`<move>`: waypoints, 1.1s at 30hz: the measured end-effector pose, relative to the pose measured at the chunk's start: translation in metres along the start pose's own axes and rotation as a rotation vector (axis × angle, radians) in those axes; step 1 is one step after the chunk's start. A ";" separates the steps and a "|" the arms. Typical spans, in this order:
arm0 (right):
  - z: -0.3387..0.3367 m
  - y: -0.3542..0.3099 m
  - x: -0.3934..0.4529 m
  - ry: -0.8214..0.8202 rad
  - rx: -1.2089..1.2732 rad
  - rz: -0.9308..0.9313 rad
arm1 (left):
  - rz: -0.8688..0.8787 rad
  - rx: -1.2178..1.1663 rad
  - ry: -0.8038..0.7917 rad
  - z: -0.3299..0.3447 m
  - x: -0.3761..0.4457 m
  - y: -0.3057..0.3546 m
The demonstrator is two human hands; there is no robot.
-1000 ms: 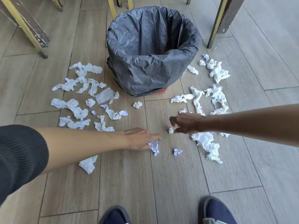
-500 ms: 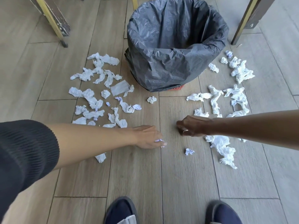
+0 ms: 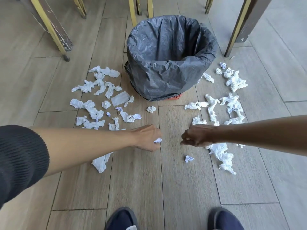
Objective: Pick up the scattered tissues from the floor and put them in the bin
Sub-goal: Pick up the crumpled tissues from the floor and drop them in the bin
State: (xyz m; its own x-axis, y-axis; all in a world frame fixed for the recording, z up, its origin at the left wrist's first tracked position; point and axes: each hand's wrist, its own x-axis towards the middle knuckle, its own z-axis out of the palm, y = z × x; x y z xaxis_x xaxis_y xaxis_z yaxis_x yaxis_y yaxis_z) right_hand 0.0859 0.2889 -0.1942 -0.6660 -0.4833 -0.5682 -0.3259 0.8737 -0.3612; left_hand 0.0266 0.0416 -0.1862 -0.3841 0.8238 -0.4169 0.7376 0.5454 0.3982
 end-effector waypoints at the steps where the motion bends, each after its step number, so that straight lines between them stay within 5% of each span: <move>1: -0.006 -0.003 0.001 0.042 -0.039 0.021 | -0.036 -0.028 0.035 -0.003 0.001 0.001; 9: -0.087 -0.032 -0.009 0.477 -0.165 0.092 | -0.079 -0.205 0.335 -0.077 0.006 0.033; 20: -0.174 -0.053 -0.038 0.950 0.332 0.115 | -0.104 -0.342 0.823 -0.180 0.002 0.054; 26: -0.229 -0.057 -0.031 0.856 0.925 0.379 | -0.479 -0.460 0.825 -0.234 0.025 0.048; 33: -0.240 -0.052 -0.028 0.804 1.591 0.262 | -0.490 -0.974 0.709 -0.257 0.034 0.050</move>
State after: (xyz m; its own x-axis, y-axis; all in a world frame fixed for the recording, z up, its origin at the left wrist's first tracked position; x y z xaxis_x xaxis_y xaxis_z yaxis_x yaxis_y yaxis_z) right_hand -0.0403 0.2705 0.0178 -0.8754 0.2097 -0.4356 0.3965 -0.2041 -0.8951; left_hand -0.0921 0.1364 0.0299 -0.9261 0.2461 -0.2859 -0.1513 0.4519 0.8791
